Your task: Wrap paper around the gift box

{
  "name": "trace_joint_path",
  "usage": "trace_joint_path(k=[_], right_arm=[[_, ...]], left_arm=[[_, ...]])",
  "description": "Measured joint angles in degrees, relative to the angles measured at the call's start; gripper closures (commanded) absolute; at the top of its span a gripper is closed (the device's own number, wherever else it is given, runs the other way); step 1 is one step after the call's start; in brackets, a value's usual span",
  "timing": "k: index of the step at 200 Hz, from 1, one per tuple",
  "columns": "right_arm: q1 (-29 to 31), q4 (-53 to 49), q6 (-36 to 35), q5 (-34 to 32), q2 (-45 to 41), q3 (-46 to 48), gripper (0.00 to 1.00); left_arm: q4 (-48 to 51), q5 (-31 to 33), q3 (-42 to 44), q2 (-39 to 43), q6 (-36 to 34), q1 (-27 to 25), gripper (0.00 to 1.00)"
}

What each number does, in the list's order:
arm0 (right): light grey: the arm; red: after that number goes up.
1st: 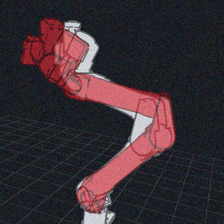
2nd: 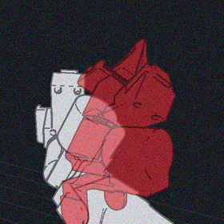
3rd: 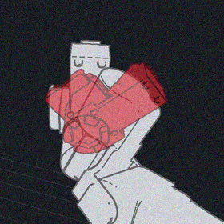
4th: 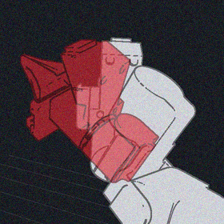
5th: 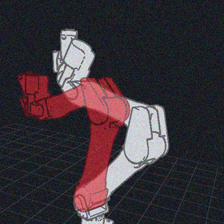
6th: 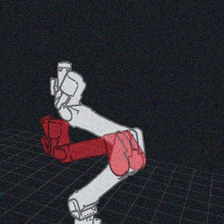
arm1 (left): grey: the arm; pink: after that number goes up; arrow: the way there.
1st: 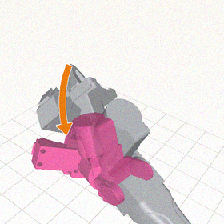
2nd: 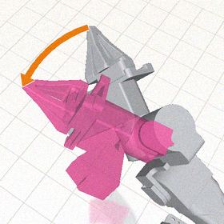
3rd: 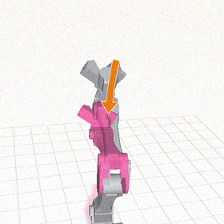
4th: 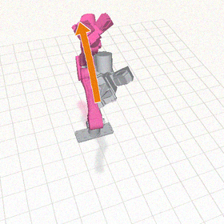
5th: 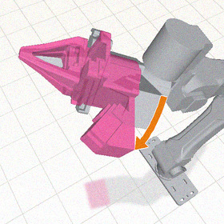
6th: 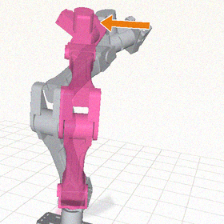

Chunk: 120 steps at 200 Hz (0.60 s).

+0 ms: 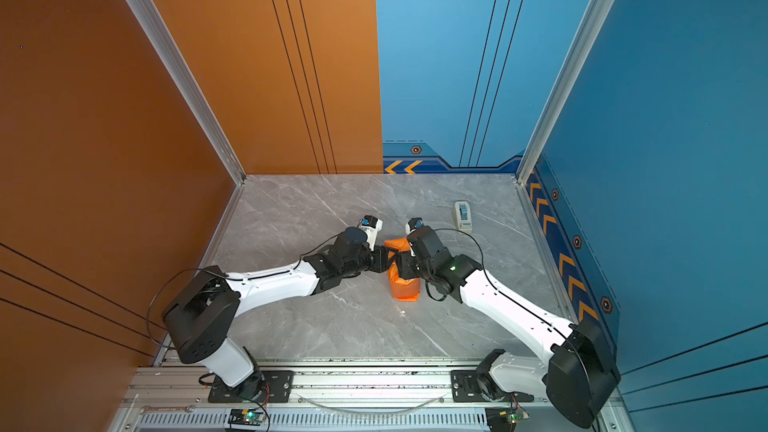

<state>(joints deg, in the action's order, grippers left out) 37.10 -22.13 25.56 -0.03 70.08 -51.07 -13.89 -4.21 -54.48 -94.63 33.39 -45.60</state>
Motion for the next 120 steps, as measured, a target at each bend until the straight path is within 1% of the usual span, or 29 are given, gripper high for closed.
trace_joint_path(k=[15,30,46,52,54,60,70,86,93,120], right_arm=[[-1.6,0.0,0.4,2.1,-1.2,0.0,0.32],[-3.6,0.0,0.5,4.4,-2.9,0.0,0.39],[-5.8,-0.1,0.9,6.9,-5.0,0.0,0.53],[-6.4,-0.2,1.0,7.6,-5.7,-0.1,0.60],[-6.6,-0.3,0.7,7.9,-5.9,-0.1,0.64],[-6.9,-0.3,0.6,8.9,-6.5,-0.2,0.69],[-6.9,-0.3,0.6,10.4,-6.8,-0.3,0.81],[-6.3,-0.3,0.6,13.1,-6.4,-0.3,0.91],[-5.9,-0.3,0.3,14.1,-5.8,-0.3,0.94],[-4.4,-0.4,0.1,16.9,-2.5,-0.3,0.99]], left_arm=[[0.0,0.0,0.0,0.0,0.0,0.0,0.50],[0.0,0.0,0.0,0.0,0.0,0.0,0.50],[0.0,0.0,0.0,0.0,0.0,0.0,0.50],[0.0,0.0,0.0,0.0,0.0,0.0,0.50],[0.0,0.0,0.0,0.0,0.0,0.0,0.50],[0.0,0.0,0.0,0.0,0.0,0.0,0.50],[0.0,0.1,0.0,0.0,0.0,0.0,0.50],[0.0,0.1,0.0,0.0,0.0,0.0,0.50],[0.0,0.1,0.0,0.0,0.0,0.0,0.50],[0.0,0.1,0.0,0.0,0.0,0.0,0.50]])
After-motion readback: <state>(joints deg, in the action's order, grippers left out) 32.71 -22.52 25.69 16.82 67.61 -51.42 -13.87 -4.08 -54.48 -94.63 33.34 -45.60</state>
